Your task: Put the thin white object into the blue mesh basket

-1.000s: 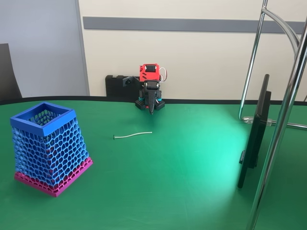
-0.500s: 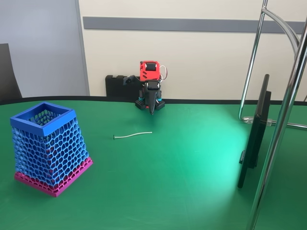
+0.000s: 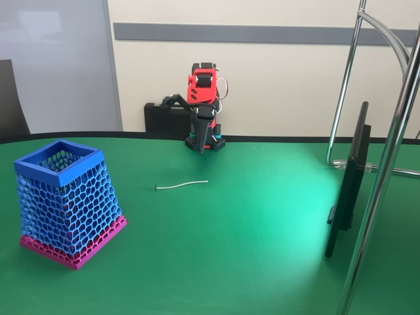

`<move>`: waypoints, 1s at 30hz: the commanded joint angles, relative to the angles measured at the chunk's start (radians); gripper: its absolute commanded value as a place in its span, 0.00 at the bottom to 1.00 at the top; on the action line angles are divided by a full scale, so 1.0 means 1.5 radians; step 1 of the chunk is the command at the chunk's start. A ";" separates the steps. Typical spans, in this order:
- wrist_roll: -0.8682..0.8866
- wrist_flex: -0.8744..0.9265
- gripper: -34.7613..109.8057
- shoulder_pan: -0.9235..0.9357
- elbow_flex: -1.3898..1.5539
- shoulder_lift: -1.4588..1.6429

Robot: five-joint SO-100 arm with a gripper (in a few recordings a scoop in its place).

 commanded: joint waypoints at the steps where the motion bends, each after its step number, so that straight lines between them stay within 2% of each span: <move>1: -0.019 0.009 0.25 0.015 -0.061 -0.041; 13: -0.119 0.038 0.26 0.115 -0.237 -0.254; 22: -0.150 0.043 0.29 0.153 -0.317 -0.419; 30: -0.172 0.120 0.33 0.171 -0.445 -0.567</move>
